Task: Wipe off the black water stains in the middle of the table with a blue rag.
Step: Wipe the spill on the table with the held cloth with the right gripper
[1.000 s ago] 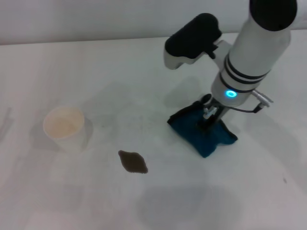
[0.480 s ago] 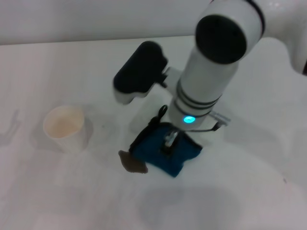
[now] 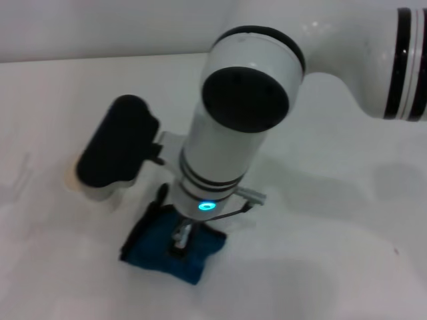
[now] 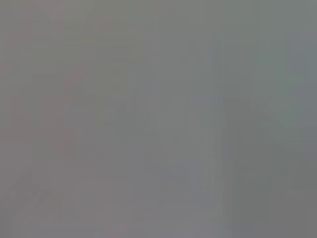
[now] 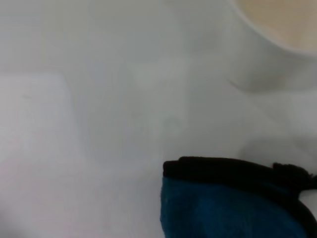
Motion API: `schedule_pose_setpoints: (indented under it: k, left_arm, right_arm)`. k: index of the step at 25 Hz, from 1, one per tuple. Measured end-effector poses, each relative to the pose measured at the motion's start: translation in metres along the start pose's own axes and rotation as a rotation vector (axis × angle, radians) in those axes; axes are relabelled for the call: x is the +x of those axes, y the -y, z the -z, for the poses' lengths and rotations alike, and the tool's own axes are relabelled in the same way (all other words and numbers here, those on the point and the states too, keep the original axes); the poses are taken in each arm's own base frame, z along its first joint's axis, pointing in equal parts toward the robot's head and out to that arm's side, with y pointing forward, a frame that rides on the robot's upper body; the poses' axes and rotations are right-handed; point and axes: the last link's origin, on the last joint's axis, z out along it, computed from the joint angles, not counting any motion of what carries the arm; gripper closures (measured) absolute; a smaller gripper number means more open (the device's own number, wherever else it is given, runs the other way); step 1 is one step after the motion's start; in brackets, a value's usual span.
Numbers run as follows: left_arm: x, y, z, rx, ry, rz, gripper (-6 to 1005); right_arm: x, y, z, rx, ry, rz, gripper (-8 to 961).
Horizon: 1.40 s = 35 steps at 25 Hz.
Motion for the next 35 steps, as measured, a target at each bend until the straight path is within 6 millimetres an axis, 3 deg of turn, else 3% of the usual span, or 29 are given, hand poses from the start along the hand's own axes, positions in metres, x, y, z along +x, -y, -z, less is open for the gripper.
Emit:
schedule_pose_setpoints:
  k: [6,25,28,35]
  left_arm:
    - [0.001,-0.001,-0.003,-0.006,-0.008,0.005,121]
    - [-0.001,0.001,-0.005,0.002,0.002,0.002,119]
    - [0.0,0.001,-0.006,0.002,-0.001,0.002,120]
    - [0.0,0.001,-0.007,-0.001,-0.003,0.002,121]
  right_arm:
    - [-0.01,-0.002,-0.001,0.018,0.034,0.037,872]
    - [0.005,0.07,-0.011,0.222,-0.059,-0.023,873]
    - [0.008,0.067,-0.01,0.222,-0.084,-0.007,872]
    - [0.009,0.034,-0.006,0.158,-0.126,0.1,871]
